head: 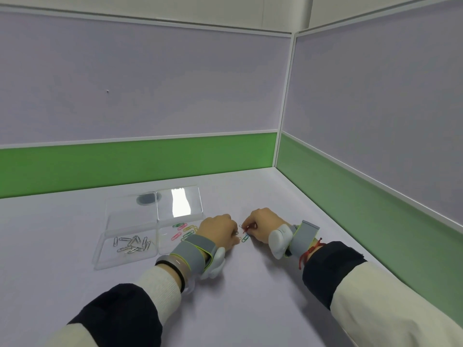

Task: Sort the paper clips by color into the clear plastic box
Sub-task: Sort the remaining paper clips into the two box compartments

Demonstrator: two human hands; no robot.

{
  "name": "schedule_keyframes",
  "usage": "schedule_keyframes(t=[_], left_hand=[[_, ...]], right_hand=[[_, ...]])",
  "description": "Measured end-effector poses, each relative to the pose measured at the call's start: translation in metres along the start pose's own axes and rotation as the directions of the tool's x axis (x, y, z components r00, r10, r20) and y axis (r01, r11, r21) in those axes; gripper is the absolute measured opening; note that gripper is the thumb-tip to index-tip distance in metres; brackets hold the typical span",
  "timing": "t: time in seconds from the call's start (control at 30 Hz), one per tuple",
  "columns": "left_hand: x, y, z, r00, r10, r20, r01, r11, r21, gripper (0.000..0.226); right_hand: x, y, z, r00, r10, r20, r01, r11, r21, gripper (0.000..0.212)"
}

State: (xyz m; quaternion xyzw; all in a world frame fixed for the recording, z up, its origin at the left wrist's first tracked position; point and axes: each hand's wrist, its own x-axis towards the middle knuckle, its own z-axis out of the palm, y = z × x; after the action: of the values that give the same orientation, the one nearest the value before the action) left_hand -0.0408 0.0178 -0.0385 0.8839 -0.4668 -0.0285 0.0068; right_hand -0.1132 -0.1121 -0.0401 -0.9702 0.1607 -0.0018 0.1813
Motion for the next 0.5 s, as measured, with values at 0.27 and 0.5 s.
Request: schedule_keyframes(t=[0.27, 0.5], left_hand=[[0.0038, 0.0064, 0.0013, 0.999, 0.017, -0.033, -0.014, 0.996, 0.092, 0.027], [0.0039, 0.0054, 0.0052, 0.997, 0.071, -0.037, -0.063, 0.979, 0.193, 0.032]], right_hand=[[-0.0021, 0.0003, 0.0019, 0.998, -0.009, -0.070, 0.008, 1.000, -0.013, 0.021], [-0.0040, 0.0022, -0.0019, 0.990, 0.000, -0.139, 0.009, 0.998, 0.067, 0.018]])
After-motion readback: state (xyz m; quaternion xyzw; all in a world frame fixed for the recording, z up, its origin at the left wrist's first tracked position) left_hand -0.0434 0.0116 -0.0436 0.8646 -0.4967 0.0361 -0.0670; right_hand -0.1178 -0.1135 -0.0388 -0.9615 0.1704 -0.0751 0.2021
